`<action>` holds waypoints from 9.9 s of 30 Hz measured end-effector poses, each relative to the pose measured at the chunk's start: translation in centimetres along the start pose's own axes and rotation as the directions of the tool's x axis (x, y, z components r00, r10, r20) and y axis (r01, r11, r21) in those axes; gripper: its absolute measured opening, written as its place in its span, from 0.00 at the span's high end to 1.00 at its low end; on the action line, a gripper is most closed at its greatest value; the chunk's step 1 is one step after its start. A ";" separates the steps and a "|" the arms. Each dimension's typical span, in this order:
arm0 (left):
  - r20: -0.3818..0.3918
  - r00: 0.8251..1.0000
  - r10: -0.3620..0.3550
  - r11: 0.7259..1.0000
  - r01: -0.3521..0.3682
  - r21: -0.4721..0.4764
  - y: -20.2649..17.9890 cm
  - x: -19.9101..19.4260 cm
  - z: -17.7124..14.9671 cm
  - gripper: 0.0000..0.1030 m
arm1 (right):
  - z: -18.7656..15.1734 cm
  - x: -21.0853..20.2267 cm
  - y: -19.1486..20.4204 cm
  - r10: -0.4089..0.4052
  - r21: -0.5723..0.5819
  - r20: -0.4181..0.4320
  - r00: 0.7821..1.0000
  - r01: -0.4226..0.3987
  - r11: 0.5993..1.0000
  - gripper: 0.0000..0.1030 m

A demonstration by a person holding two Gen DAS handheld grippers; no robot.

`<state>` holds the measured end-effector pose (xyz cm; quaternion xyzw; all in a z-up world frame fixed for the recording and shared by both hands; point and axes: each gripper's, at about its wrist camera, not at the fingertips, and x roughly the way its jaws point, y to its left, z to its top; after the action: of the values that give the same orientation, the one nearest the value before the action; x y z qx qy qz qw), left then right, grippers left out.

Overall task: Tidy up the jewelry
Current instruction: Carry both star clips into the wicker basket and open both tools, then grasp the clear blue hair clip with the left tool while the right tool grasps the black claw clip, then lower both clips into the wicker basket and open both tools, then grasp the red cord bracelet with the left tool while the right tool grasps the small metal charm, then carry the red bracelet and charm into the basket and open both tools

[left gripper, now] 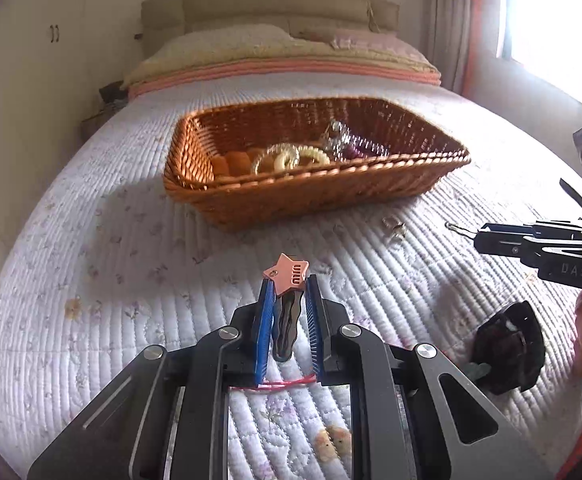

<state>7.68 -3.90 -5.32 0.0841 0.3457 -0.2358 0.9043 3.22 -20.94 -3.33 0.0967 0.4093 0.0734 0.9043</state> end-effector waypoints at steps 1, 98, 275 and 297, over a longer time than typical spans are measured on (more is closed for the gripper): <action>0.022 1.000 -0.009 1.000 0.009 -0.002 -0.1 -0.5 0.1 0.86 | 0.1 -0.4 -0.1 0.038 0.017 -0.003 0.999 -0.038 0.999 0.80; -0.132 0.920 -0.369 0.927 0.355 -0.120 -6.4 -3.8 -7.2 0.68 | -4.5 -4.0 2.3 -0.164 0.118 -0.091 0.982 0.174 0.978 0.93; -0.084 0.996 0.038 0.991 -0.049 -0.127 -1.4 -1.7 -4.0 0.98 | -1.4 1.6 3.1 0.054 0.015 -0.009 0.998 -0.054 0.998 0.92; 0.130 0.991 -0.032 0.993 0.046 -0.109 -3.3 -7.2 0.4 0.98 | 0.4 -6.8 2.7 0.156 0.037 0.145 0.977 -0.163 0.986 0.92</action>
<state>1.62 -4.29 -0.15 0.0112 0.3014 -0.2387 0.9231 -1.05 -19.86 2.54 0.1561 0.3366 0.1288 0.9196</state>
